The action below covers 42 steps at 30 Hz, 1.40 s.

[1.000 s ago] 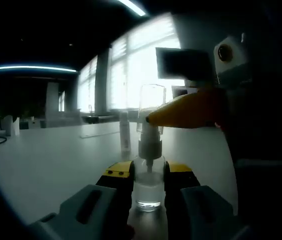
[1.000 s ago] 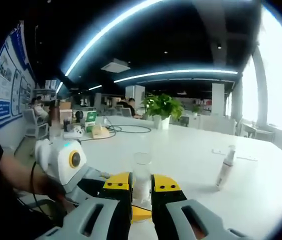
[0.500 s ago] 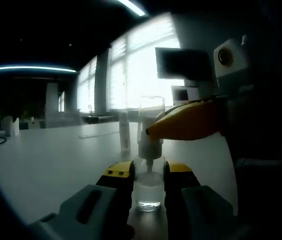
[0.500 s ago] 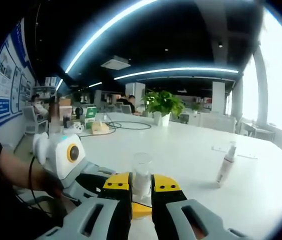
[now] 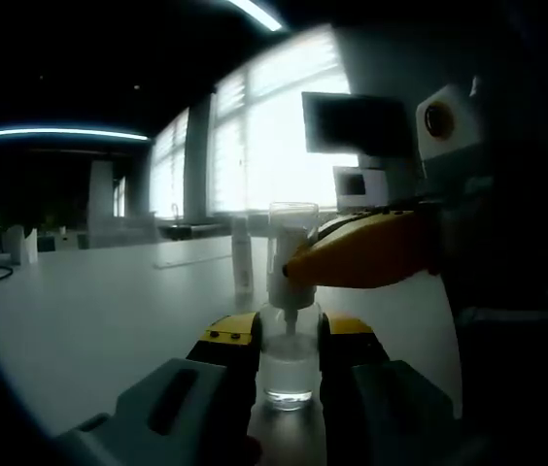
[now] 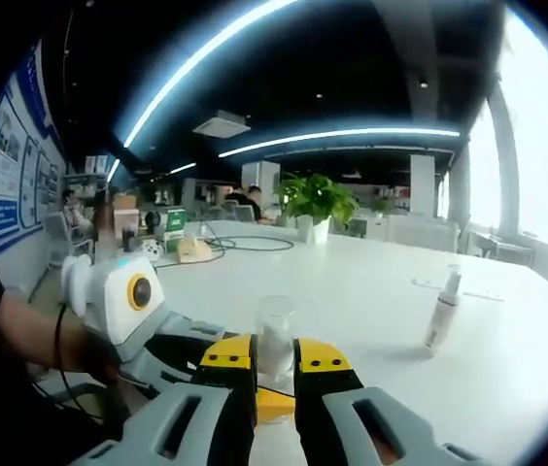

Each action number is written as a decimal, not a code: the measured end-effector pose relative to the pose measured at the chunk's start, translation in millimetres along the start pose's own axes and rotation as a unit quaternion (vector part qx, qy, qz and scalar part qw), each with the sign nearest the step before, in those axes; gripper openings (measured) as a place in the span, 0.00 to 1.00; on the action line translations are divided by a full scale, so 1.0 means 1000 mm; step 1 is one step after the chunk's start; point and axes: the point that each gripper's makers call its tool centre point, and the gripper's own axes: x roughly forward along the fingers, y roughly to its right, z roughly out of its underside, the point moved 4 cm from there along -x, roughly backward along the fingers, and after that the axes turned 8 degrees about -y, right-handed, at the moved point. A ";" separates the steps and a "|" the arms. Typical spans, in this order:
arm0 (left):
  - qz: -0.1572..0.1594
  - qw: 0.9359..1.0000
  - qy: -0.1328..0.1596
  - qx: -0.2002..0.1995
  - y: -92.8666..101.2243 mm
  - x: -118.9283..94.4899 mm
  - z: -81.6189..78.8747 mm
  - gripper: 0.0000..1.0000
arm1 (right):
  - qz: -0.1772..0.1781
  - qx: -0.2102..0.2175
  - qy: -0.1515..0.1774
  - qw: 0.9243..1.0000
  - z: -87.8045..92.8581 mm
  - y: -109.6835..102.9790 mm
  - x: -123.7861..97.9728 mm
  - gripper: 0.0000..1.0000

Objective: Clamp pump bottle remove cover press pump head put on cover

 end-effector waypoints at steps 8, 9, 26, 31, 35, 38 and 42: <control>0.000 1.000 0.000 0.002 0.001 0.000 0.000 0.15 | -0.003 -0.002 -0.001 1.000 0.001 0.001 0.000 0.09; 0.000 1.000 0.000 0.002 0.001 0.000 0.000 0.15 | -0.003 -0.002 0.000 1.000 0.001 0.001 0.000 0.09; 0.000 1.000 -0.001 0.001 0.001 -0.001 0.001 0.15 | -0.003 0.004 0.034 0.999 -0.004 0.006 -0.006 0.17; -0.001 1.000 -0.001 -0.001 0.001 -0.001 0.001 0.15 | -0.010 0.004 0.042 0.999 -0.001 0.005 -0.009 0.20; -0.003 1.000 -0.003 -0.005 0.000 -0.001 0.002 0.15 | -0.008 0.011 0.055 0.998 0.001 0.007 -0.015 0.21; -0.003 1.000 -0.003 -0.005 0.000 -0.001 0.002 0.15 | -0.008 0.019 0.065 0.998 0.001 0.011 -0.019 0.22; -0.005 1.000 -0.003 -0.004 0.000 -0.001 0.002 0.15 | -0.002 0.015 0.062 0.998 0.000 0.015 -0.020 0.22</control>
